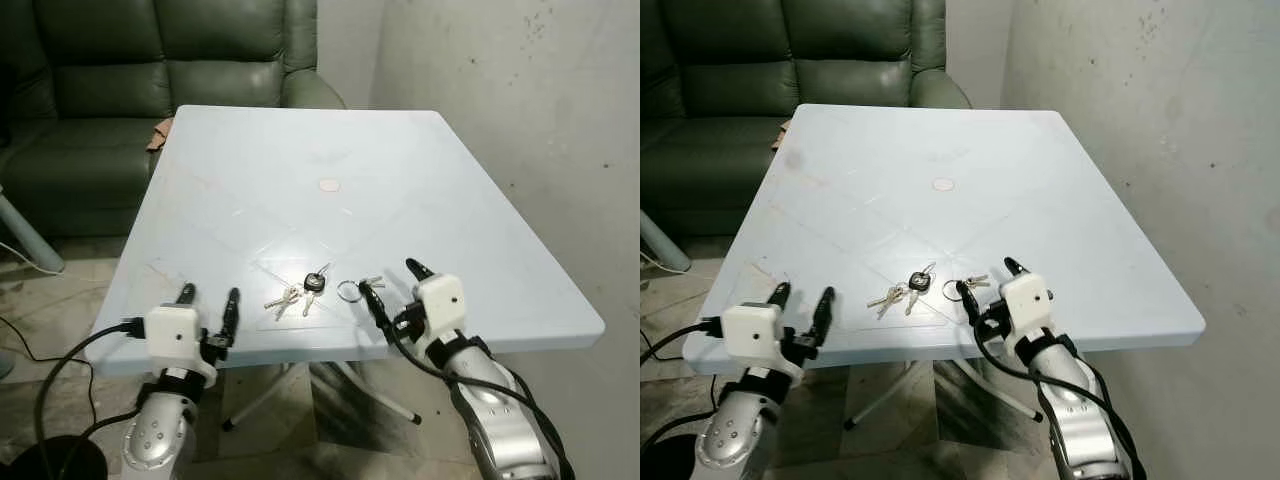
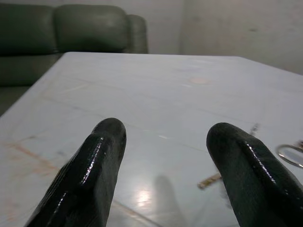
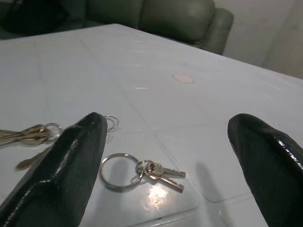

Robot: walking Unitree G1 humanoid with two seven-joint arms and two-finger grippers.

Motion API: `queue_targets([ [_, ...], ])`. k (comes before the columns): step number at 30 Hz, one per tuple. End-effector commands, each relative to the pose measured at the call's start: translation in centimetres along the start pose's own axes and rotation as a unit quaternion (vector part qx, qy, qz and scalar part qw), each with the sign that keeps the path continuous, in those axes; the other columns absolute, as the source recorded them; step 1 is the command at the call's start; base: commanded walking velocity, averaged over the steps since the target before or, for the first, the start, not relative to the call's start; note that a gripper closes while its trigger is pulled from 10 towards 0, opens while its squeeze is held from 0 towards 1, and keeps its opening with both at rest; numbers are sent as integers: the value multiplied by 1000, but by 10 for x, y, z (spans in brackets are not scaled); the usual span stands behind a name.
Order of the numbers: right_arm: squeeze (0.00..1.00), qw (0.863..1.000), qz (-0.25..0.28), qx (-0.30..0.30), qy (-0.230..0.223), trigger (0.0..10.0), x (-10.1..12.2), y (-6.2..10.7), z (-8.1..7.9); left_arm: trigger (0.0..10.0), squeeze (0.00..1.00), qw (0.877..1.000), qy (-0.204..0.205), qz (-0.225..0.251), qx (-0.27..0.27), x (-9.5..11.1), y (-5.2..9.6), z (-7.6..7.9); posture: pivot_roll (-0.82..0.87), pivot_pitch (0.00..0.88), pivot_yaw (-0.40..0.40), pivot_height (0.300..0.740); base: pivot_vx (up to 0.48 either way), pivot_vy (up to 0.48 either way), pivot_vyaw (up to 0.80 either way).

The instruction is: Hang keys on a hook

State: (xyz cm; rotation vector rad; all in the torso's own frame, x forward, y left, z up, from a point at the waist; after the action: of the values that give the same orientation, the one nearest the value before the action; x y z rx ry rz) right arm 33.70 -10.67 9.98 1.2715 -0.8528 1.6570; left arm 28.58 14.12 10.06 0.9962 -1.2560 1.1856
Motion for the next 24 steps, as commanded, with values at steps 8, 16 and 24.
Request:
queue_targets([
  [8, 0, 997, -72, -18, -18, 10000, -21, -13, -8, 10000, 0, 998, -23, -2, -54, -2, -5, 18, -54, 43, -47, 740, 0, 0, 0],
  [16, 0, 991, -116, -47, -38, 10000, -31, -19, -13, 10000, 0, 997, -30, -6, -76, -5, -5, 28, -53, 67, -56, 740, 0, 0, 0],
  [24, 0, 992, -106, -58, -44, 10000, -23, -25, -15, 10000, 0, 997, -29, -10, -77, -7, -2, 30, -49, 86, -63, 740, 0, 0, 0],
])
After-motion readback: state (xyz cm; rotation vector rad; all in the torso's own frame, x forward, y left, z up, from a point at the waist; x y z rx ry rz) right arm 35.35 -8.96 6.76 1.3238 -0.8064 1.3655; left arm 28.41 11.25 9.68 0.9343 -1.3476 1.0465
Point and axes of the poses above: a point about 5 cm out from each wrist's last joint towards the gripper, its own y axis pointing back from the gripper into the wrist, its own x axis along the axis of the wrist's last joint, z = x × y, the point moved 6 cm from there along -y, pointing out of the wrist towards the gripper, and after that the axes turned 5 degrees about y, right-handed, at the moved point
